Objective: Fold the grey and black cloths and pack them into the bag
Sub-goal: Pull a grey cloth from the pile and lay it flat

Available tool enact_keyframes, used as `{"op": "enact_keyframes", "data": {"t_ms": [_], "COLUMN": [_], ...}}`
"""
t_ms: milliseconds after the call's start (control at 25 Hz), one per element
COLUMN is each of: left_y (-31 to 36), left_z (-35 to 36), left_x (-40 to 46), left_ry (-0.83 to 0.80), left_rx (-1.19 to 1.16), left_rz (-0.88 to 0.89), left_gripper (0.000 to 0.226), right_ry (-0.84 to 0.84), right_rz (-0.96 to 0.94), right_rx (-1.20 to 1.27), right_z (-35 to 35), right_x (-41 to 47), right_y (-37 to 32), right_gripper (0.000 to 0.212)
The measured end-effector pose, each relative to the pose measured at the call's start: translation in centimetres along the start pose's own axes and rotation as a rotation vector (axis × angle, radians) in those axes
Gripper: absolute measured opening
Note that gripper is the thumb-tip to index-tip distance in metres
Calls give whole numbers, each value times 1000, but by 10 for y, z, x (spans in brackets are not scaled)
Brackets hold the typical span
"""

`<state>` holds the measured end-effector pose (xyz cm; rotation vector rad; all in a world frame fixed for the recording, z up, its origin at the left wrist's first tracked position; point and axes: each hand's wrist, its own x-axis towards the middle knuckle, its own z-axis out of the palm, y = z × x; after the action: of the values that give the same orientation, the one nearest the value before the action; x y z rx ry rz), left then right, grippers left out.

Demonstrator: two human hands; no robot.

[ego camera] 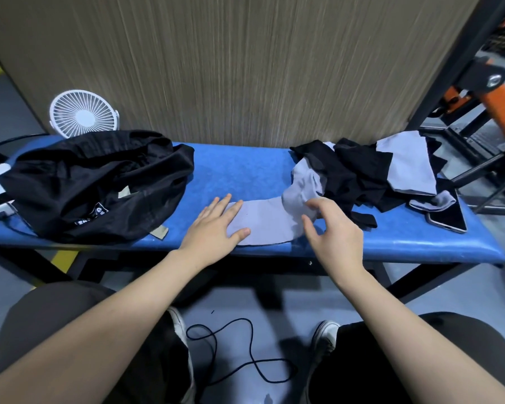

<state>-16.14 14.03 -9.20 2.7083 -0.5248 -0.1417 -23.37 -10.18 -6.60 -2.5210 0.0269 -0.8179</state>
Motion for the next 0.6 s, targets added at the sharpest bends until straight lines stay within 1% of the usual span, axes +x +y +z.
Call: {"op": "enact_keyframes", "data": {"t_ms": [120, 200, 320, 440, 600], "left_y": [-6, -17, -37, -49, -52], "left_z": [-7, -17, -29, -32, -30], "left_x": [1, 2, 0, -3, -5], "left_ry": [-21, -56, -18, 31, 25], "left_rx": [-105, -156, -64, -3, -20], "left_rz": [42, 72, 74, 72, 88], "left_gripper": [81, 95, 111, 112, 106], "right_ry": [-86, -120, -154, -159, -188], "right_rz": [-158, -235, -298, -348, -461], "right_rx": [-31, -67, -141, -199, -226], "right_z": [14, 23, 37, 48, 59], "right_x": [-1, 0, 1, 0, -2], "right_y": [-11, -19, -32, -44, -58], "right_gripper": [33, 35, 37, 42, 45]}}
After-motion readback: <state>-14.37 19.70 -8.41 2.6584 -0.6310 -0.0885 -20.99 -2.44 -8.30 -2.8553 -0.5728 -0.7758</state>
